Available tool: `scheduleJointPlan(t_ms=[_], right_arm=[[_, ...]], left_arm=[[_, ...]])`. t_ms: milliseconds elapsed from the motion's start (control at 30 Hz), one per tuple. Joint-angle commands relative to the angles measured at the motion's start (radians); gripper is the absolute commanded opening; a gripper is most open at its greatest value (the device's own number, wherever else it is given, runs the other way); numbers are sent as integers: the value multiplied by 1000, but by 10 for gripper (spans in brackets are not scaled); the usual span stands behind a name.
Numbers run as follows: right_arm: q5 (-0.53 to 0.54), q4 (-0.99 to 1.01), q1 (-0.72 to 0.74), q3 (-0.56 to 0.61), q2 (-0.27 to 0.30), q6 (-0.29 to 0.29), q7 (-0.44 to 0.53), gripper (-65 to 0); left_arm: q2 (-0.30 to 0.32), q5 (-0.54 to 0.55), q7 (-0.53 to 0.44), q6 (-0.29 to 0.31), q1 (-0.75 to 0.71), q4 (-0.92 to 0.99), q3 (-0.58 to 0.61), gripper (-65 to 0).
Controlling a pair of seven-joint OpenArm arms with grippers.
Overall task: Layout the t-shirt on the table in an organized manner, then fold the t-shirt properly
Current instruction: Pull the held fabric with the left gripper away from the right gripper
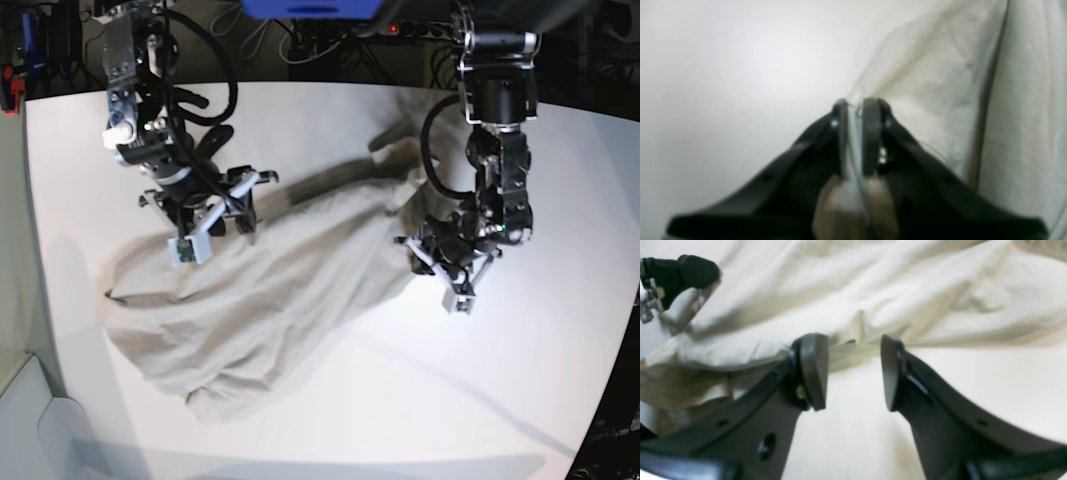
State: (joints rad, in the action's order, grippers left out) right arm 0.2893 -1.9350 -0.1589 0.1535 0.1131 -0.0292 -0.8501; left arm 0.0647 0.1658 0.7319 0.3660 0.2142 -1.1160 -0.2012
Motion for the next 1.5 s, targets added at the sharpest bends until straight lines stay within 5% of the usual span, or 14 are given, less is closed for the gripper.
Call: scheduleJointPlan(t_ms=[0, 733, 1000, 1467], right_arm=[[6, -21, 9, -1, -2, 1, 19, -388], [6, -40, -3, 1, -14, 1, 19, -388], [6, -40, -3, 1, -14, 1, 19, -388], [6, -40, -3, 1, -13, 1, 21, -388]], left_arm=[[-6, -45, 116, -8, -19, 38, 6, -598], [-22, -36, 113, -8, -11, 92, -7, -602], [-18, -36, 116, -8, -14, 75, -136, -647], [14, -36, 262, 5, -75, -319, -470, -647]])
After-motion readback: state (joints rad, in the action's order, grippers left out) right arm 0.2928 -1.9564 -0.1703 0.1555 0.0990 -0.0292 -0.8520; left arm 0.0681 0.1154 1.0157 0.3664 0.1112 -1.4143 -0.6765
